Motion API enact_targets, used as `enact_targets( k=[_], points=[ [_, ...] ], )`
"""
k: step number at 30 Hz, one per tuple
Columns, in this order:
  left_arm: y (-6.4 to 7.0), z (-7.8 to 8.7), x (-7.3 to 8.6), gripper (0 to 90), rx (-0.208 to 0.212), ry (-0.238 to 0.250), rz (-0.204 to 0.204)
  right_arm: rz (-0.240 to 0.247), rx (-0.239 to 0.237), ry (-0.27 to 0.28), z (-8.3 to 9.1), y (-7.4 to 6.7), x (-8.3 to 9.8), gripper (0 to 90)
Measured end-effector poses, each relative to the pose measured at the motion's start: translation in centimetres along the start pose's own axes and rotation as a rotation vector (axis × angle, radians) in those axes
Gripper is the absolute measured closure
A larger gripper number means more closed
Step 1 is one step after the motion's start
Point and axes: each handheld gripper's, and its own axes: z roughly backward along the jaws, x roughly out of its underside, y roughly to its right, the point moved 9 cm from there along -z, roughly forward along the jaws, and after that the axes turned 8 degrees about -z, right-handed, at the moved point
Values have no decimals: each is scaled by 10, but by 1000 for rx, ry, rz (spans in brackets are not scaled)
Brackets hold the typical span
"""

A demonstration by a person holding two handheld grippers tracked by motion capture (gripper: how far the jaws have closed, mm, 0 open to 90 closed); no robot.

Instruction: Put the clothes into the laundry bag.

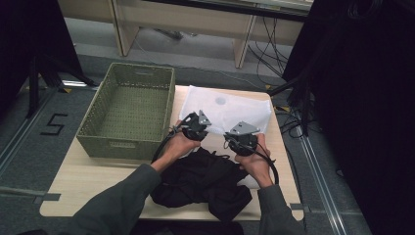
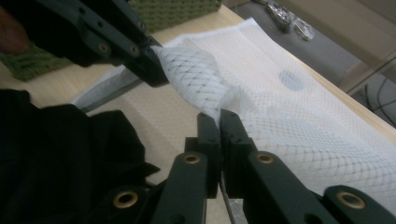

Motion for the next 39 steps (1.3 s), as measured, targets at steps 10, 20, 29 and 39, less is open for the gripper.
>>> enact_targets(
  k=[10,20,29,39],
  points=[
    [-11,31,4,874,58,18,-25,-93,-328,-49,47,-74,7,414],
    [-4,41,3,873,98,45,-42,-18,-310,-256,12,-102,71,312],
    [5,52,6,875,143,59,-53,65,-143,-198,8,-89,55,783],
    [5,59,5,876,172,82,-46,4,44,-204,-23,-24,43,775]
  ],
)
